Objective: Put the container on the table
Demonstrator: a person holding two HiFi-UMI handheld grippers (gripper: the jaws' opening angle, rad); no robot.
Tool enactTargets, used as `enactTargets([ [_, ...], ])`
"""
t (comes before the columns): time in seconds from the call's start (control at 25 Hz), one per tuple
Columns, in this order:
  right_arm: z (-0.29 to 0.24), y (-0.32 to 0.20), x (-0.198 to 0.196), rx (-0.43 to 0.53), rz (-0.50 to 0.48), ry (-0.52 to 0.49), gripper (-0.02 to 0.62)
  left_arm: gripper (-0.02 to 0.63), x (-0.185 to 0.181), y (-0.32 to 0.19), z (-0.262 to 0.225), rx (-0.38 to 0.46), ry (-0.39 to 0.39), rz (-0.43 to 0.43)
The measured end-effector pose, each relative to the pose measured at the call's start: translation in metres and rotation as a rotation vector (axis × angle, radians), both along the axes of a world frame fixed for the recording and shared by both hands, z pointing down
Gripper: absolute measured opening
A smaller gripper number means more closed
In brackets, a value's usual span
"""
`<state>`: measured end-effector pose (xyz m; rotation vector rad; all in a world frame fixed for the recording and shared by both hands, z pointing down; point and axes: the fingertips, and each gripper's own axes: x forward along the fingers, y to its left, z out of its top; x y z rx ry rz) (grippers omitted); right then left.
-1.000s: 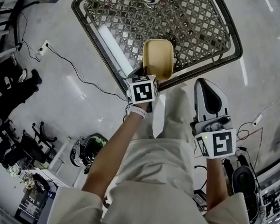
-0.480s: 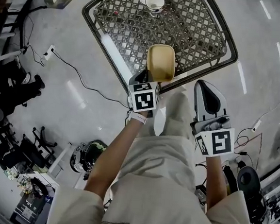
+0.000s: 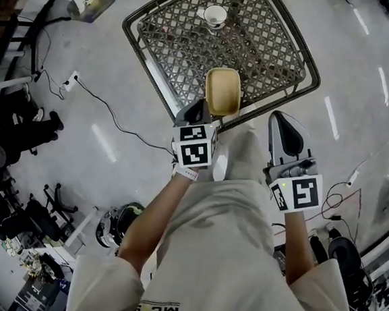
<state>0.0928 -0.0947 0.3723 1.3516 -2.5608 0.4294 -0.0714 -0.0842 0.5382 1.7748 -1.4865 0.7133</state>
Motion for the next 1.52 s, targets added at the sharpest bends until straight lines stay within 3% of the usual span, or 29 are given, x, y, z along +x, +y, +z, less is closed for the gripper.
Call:
enactTargets([
  [0.64,-0.052,0.008,-0.014,0.112,-0.003,0.015,0.020,0.025,-0.029,-0.011,-0.146,0.335,-0.019,0.062],
  [1.12,-0.085,0.015,-0.022,0.161,0.033,-0.035,0.020,0.025,-0.053,0.005,-0.240,0.590,0.009,0.028],
  [1.52,-0.128,0.023,-0.018,0.229,0.053,-0.079,0.020,0.024,-0.051,0.023,-0.280,0.712,-0.001,0.065],
])
